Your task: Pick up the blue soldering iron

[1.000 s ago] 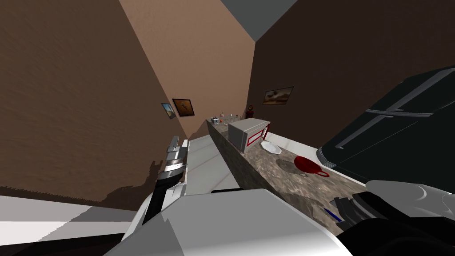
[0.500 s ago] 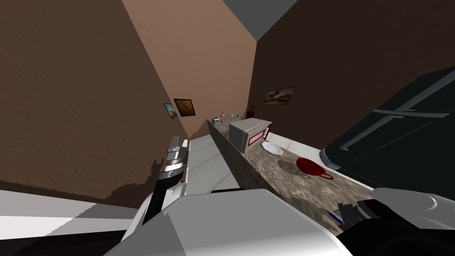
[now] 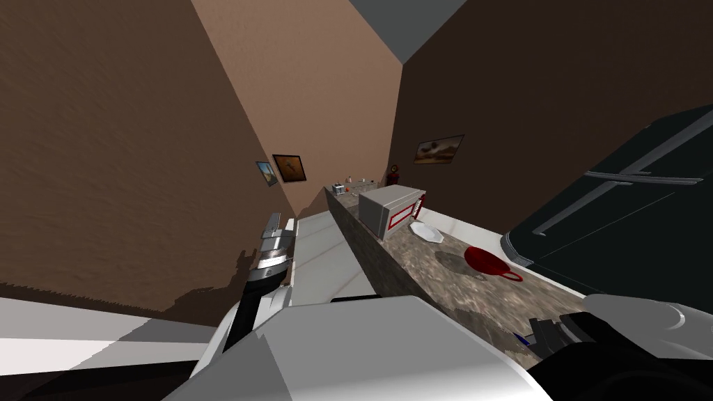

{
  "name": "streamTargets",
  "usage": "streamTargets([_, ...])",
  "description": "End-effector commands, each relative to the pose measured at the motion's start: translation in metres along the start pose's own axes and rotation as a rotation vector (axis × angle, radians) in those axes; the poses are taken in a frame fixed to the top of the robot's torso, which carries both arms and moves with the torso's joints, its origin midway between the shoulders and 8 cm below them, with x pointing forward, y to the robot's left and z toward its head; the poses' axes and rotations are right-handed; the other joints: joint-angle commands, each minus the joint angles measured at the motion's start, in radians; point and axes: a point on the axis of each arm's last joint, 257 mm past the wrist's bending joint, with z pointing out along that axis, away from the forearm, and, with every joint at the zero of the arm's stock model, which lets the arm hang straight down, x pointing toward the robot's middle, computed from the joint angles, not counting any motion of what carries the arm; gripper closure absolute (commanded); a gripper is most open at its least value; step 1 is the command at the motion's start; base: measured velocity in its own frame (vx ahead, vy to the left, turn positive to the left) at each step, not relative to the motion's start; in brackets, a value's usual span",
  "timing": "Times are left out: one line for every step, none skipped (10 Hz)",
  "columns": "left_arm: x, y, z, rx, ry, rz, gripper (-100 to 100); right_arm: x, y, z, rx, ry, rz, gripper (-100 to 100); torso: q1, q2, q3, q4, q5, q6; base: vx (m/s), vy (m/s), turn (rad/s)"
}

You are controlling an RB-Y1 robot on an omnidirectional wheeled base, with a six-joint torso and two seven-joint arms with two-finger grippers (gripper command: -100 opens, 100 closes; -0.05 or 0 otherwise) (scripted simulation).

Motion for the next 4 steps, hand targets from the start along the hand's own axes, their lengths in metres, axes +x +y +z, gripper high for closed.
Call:
streamTargets([0.0000,0.0000,0.0000,0.000,0.000,0.000,0,-0.0097,-0.0062,-0.0104,-0.001,0.001,-0.011,100,0.000,0.000,0.000,0.000,0.000,0.000,0.006,0.011,-0.065])
streamTargets([0.0000,0.0000,0.0000,0.000,0.000,0.000,0,-0.0143,-0.0087,-0.0156,-0.001,0.001,-0.016,100,0.001,0.000,0.000,0.000,0.001,0.000,-0.001,0.011,-0.079])
streamTargets([0.0000,0.0000,0.0000,0.000,0.000,0.000,0,-0.0107,-0.0064,-0.0126,0.000,0.002,-0.014,100,0.002,0.000,0.000,0.000,0.001,0.000,0.000,0.000,0.000])
streamTargets([0.0000,0.0000,0.0000,0.000,0.000,0.000,0,-0.0118,-0.0066,-0.0135,0.000,0.001,-0.014,0,0.001,0.000,0.000,0.000,0.000,0.000,0.000,0.000,0.000])
